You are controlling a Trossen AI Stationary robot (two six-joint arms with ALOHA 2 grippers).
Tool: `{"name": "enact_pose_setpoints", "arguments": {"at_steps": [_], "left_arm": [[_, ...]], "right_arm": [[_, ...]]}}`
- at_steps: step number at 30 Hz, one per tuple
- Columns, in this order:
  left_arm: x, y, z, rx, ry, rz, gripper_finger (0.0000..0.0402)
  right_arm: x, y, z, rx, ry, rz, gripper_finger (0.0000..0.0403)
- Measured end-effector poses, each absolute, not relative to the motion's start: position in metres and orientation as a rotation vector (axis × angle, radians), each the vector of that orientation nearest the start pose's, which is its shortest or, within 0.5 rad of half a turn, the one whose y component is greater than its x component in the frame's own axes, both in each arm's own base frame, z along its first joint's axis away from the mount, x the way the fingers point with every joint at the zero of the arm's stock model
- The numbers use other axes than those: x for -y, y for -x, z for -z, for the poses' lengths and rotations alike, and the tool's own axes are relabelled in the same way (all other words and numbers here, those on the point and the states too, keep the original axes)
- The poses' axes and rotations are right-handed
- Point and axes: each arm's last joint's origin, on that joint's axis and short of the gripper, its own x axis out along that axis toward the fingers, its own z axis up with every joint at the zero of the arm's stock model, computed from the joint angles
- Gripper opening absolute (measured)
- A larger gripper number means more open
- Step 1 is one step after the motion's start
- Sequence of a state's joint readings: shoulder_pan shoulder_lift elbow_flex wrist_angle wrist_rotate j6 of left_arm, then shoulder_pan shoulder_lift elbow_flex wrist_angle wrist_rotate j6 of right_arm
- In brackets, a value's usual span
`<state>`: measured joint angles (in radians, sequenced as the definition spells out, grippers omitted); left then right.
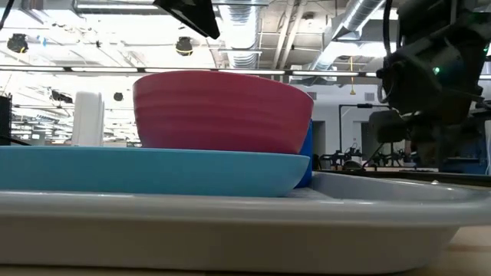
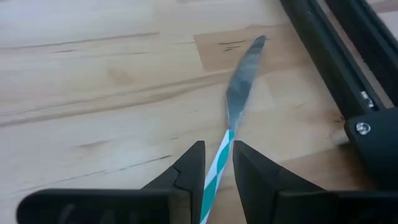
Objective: Set up tray
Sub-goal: Put the white patterned knife beside the blue fork on the blue napkin on the gray serving tray
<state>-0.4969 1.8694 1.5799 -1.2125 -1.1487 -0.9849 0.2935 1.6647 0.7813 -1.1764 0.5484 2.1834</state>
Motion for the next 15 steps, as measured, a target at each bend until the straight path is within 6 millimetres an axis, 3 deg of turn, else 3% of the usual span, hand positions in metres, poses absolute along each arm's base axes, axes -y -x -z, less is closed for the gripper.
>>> {"name": "enact_pose_setpoints", "arguments": {"at_steps": [4,15], "left_arm": [[0.146,-0.325,-0.264,-0.636,-0.229,-0.894,0.0098],[0.147,-0.325,-0.263,-0.641,-0.225,-0.891,0.0098]], "right_arm": [[-0.043,-0.200,-0.129,-0.712,-0.686,1.742,0.0077],[-0.034,-0.212,-0.090,-0.725,-0.674,1.843,0.0077]]}}
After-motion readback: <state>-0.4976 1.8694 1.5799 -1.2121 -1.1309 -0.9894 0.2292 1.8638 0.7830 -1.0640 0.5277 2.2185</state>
